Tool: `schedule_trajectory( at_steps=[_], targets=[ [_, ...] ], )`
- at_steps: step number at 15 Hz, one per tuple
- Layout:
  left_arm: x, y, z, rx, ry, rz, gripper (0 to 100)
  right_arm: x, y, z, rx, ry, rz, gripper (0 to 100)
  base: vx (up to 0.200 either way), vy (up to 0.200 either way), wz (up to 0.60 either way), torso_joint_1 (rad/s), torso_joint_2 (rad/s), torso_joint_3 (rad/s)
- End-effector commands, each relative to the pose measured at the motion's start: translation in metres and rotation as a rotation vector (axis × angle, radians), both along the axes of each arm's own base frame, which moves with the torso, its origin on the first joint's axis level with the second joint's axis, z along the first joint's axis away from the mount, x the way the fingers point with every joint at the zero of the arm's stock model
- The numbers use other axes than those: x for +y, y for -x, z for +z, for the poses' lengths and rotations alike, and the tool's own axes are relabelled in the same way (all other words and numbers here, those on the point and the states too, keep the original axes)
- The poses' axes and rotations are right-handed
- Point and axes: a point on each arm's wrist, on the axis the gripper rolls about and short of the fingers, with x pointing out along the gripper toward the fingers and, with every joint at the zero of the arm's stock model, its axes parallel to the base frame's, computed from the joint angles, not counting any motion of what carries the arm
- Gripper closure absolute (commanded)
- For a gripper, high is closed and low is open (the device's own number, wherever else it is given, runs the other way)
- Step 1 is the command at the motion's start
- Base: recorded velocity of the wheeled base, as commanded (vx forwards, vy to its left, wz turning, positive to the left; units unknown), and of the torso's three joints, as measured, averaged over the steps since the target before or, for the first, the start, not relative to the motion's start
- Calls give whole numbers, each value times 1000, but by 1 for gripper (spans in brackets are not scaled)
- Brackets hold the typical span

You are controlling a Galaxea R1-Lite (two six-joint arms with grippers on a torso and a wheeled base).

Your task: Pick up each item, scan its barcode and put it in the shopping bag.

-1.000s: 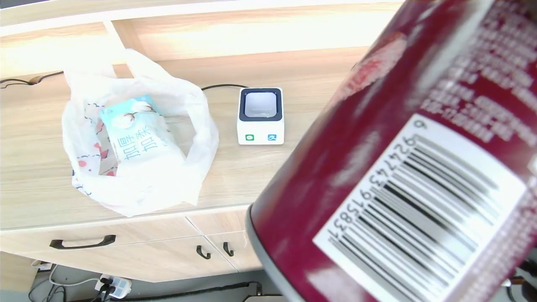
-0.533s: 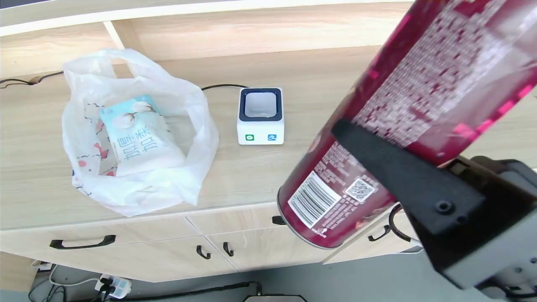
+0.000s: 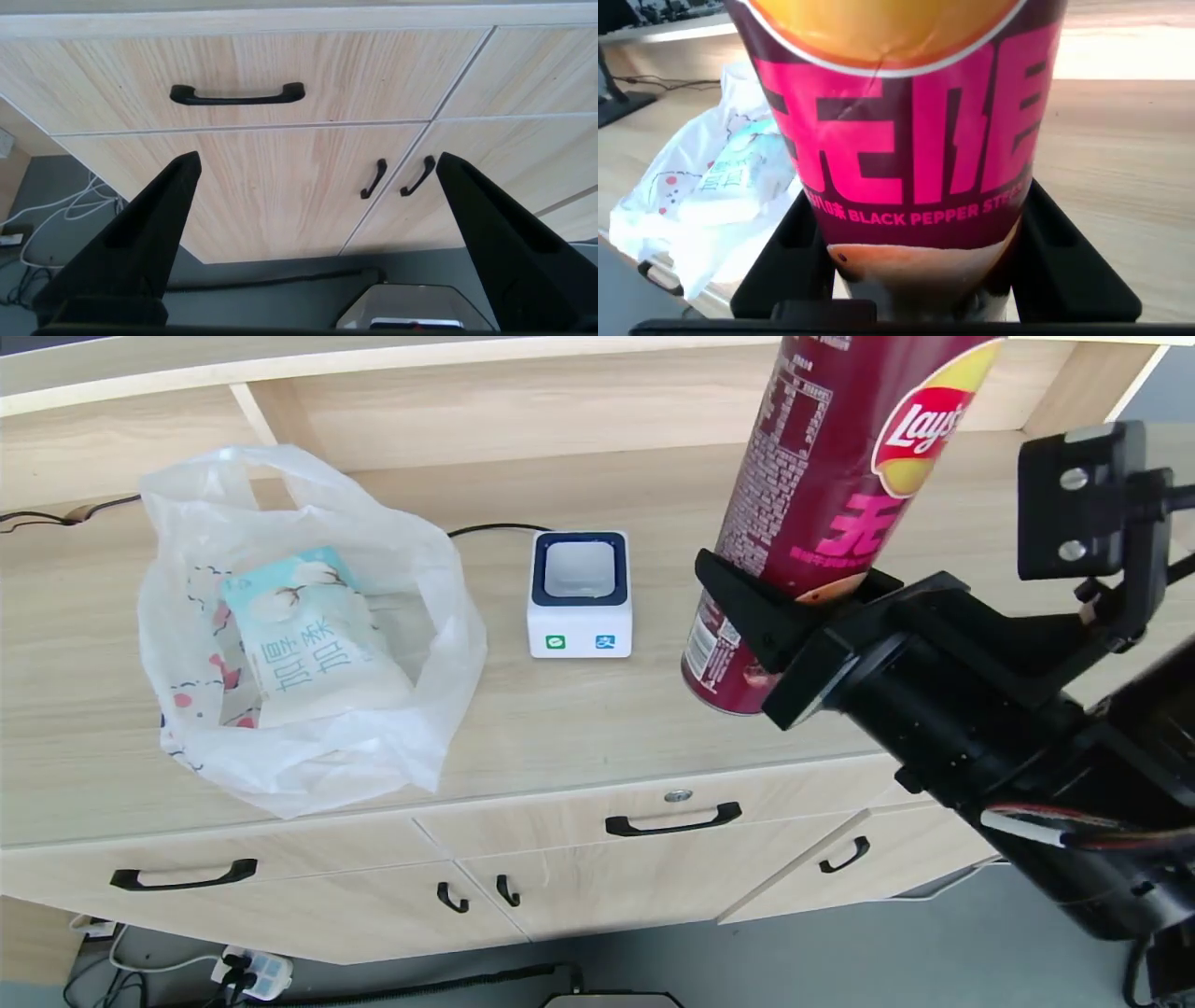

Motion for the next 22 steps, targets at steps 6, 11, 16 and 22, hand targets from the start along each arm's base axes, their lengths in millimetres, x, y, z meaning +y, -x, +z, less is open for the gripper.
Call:
schedule_trajectory(
  at_steps=[6, 11, 16, 22],
  targets=[
    [0, 0, 0, 1, 1, -1, 0, 11, -39, 19, -33, 39, -112, 100, 0, 0, 0, 0, 0, 0],
    [0, 0, 0, 1, 2, -1, 0, 4, -34, 23, -46, 37, -95, 100, 0, 160, 0, 2, 3, 2],
    [0, 0, 0, 1, 4, -1, 0, -5, -36, 20, -38, 45, -101, 100, 0, 200, 0, 2, 7, 3],
    [0, 0, 0, 0, 4, -1, 0, -49, -53, 15, -127, 204, -182, 100, 0, 100, 0, 3, 2, 0]
  ],
)
